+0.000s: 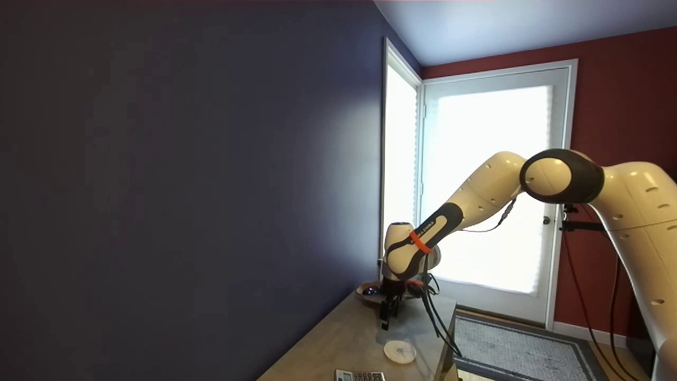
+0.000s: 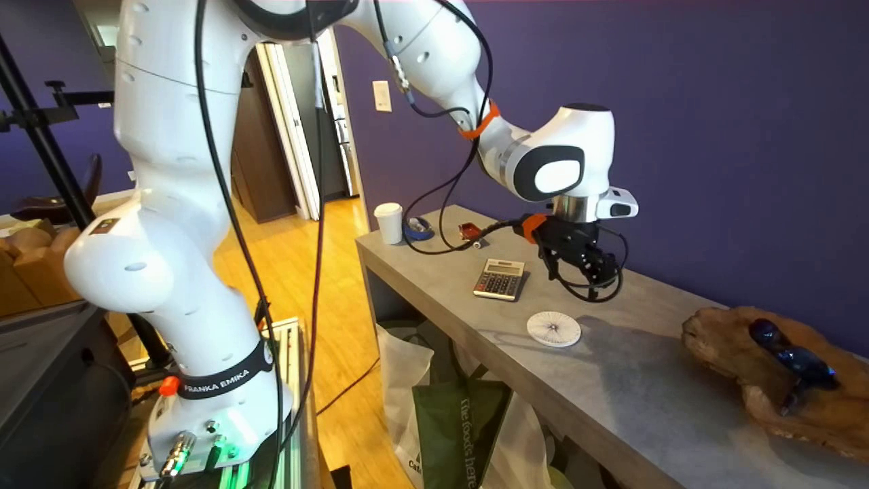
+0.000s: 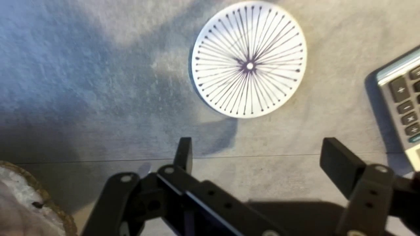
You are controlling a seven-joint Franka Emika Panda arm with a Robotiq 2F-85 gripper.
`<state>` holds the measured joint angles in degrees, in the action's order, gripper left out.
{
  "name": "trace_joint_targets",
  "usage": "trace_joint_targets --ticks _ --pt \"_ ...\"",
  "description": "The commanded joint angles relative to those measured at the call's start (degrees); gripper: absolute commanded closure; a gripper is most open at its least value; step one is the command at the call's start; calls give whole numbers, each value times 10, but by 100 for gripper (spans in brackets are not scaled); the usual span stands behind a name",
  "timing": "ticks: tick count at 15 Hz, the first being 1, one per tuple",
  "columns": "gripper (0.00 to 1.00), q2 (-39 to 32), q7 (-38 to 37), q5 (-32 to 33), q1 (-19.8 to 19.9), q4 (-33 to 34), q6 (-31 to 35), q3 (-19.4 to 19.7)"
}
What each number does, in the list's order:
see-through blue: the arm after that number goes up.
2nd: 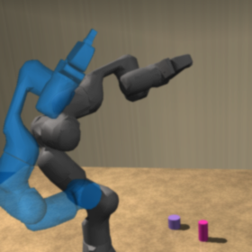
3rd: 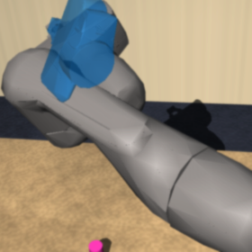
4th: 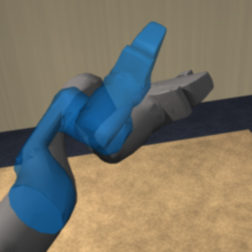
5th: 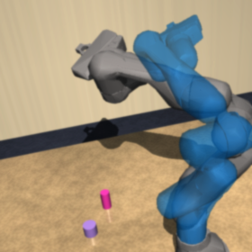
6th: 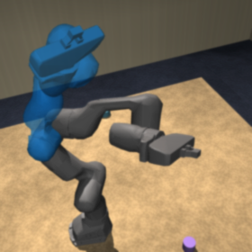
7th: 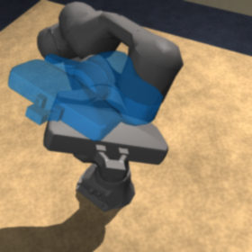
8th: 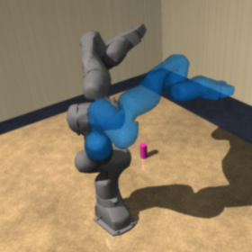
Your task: Move the white circular object closer to the edge
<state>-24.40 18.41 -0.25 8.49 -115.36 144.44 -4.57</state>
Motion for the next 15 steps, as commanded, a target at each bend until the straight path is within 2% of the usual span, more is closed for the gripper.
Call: trace_joint_targets --ticks 1,6,10,13,14,15 --pt "0 127 35 -26 5 -107 -30 -4" --pt "0 243 81 -53 -11 -195 -22 9" --pt "0 308 146 -93 -31 -235 -23 29" --pt "0 340 213 -124 -53 -254 -24 53" --pt "0 304 161 -89 -54 -225 -25 52" --pt "0 314 177 -96 -59 -231 -25 58"
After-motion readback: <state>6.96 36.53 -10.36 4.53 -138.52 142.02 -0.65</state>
